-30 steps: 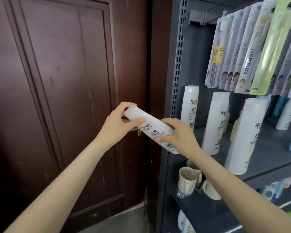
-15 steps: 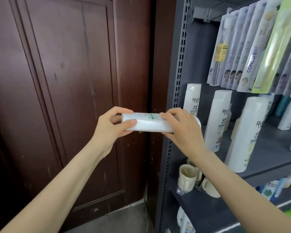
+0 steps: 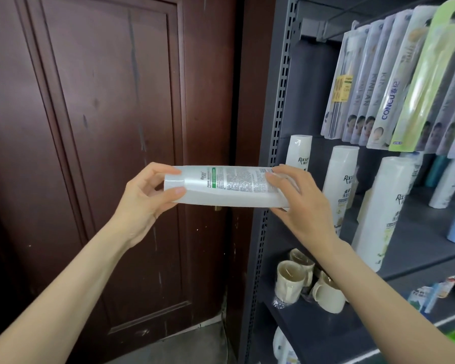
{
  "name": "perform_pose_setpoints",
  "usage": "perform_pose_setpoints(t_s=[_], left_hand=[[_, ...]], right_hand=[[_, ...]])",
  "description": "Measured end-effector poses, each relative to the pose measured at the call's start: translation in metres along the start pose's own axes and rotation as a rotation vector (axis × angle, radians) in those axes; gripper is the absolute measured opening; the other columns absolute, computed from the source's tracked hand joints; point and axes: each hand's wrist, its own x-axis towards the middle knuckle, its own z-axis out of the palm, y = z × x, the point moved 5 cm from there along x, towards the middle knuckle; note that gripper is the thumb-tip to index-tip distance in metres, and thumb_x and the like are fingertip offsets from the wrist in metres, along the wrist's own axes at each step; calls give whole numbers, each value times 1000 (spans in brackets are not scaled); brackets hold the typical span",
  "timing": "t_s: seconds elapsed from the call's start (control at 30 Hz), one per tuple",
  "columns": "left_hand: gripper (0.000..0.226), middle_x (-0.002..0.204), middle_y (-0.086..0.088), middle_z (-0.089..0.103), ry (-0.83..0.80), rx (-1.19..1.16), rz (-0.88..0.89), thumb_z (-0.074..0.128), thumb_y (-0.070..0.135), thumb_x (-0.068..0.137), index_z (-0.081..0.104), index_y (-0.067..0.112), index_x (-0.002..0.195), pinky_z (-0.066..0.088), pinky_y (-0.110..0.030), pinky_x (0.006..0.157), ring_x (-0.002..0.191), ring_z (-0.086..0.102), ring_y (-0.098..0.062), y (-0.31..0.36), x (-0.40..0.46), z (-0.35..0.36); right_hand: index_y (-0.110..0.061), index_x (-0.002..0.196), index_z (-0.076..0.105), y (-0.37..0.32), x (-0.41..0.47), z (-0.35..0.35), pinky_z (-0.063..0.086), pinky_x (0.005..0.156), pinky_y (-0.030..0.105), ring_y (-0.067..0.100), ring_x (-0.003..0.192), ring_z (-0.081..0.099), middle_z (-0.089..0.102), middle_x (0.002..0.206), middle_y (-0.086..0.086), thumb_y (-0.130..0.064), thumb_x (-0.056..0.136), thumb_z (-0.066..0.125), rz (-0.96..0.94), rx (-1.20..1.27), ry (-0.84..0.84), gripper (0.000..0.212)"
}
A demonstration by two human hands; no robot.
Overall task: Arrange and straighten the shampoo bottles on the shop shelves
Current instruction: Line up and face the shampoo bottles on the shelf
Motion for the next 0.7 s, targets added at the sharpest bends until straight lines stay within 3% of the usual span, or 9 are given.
perform_pose_setpoints(t_s=[0.17,0.3,0.47,0.57,0.7], left_hand=[[32,103,-3,68,11,-4,-7,77,18,63,64,21,92,54,-21,73,93,66,-16,-1,0,-3],[51,110,-1,66,-16,60,5,74,6,67,61,25,112,54,-24,81,99,65,-15,9,5,3],[75,116,5,64,31,214,45,75,19,65,45,34,132,47,-33,96,104,64,-12,12,18,15],[69,116,6,63,28,91,40,80,20,65,50,31,127,46,-41,99,112,61,-16,6,28,31],[58,111,-2,62,-19,-112,14,71,11,69,47,30,119,52,-41,90,109,61,-19,3,42,60]], right_hand=[[-9,119,62,0,0,-1,53,79,33,21,113,51,61,118,10,-18,71,79,-2,21,53,52],[-16,124,58,9,1,7,48,87,29,15,110,54,60,121,-1,-30,74,77,165,162,-110,56],[-26,123,57,20,4,10,32,87,4,-9,98,48,54,112,-19,-29,75,76,371,417,-229,51],[-37,116,54,25,7,9,36,80,1,-16,97,48,52,105,-28,-25,75,76,487,540,-294,47],[-34,112,56,32,7,9,42,72,1,-9,93,53,56,102,-26,-25,75,76,534,579,-358,43]])
